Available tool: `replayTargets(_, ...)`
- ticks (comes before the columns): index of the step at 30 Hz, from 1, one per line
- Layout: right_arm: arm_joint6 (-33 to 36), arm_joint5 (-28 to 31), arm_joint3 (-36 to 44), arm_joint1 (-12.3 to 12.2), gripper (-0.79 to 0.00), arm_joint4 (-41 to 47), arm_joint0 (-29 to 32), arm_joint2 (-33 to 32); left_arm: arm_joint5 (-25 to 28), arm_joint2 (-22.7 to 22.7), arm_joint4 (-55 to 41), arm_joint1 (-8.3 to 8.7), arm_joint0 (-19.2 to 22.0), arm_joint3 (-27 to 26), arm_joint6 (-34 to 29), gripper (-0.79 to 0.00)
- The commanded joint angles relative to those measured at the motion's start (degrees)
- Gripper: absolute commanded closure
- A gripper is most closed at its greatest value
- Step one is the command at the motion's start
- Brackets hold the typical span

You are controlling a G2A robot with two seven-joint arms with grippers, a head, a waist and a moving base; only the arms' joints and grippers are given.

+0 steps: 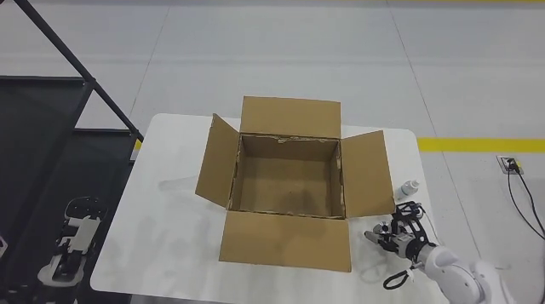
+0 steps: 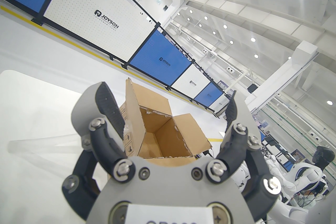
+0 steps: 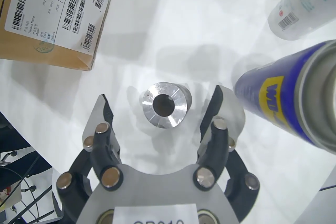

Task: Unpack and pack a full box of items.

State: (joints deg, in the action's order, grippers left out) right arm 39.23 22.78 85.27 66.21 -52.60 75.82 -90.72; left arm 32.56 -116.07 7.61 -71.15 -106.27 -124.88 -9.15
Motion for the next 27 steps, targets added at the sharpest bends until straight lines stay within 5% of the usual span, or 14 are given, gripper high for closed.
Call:
replayTargets(1, -0.14, -0.09, -0.41, -0.06, -0.034, 0.13, -0.31, 0.22, 0.00, 0.00, 0.00, 0.00, 0.00, 0.00, 0.00, -0.785)
replayTargets(11, -4.35, -0.47, 10.26, -0.90, 0.000, 1.89, 6.30, -4.92, 0.00, 0.00, 0.00, 0.00, 0.00, 0.00, 0.00, -0.785)
replayTargets(20, -3.97, -15.51, 38.34, -0.95, 0.000, 2.54, 17.08, -14.21, 0.00, 0.00, 0.00, 0.00, 0.00, 0.00, 0.00, -0.785)
replayTargets(27, 7.61, -18.39, 49.38, -1.80, 0.000, -1.90, 9.85, -13.10, 0.00, 0.00, 0.00, 0.00, 0.00, 0.00, 0.00, -0.785)
